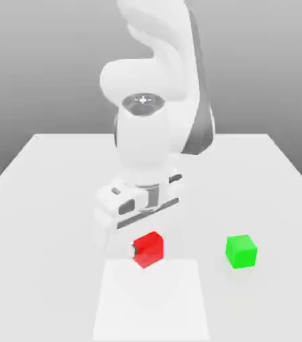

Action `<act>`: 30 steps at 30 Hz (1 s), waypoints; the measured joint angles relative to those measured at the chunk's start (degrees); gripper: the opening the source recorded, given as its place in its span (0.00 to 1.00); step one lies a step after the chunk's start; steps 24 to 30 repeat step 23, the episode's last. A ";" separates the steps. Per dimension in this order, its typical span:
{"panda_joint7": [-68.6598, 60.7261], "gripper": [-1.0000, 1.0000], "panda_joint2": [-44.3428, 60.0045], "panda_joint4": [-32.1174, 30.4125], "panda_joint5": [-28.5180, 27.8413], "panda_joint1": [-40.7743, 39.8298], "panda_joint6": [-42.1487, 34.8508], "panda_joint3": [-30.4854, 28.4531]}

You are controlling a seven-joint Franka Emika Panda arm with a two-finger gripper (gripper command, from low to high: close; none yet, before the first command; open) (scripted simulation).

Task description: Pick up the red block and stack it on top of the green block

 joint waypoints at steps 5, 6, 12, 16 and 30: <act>-5.86 0.00 -4.70 -0.39 2.51 11.21 -4.32 7.59; -7.02 0.00 -5.64 -0.46 2.95 13.51 -5.16 9.27; -7.77 0.00 1.13 -0.24 1.69 17.25 1.41 12.60; -5.60 1.00 6.84 -0.01 -1.45 16.67 6.83 12.32; -6.24 1.00 5.62 -0.06 -0.55 17.02 5.76 12.45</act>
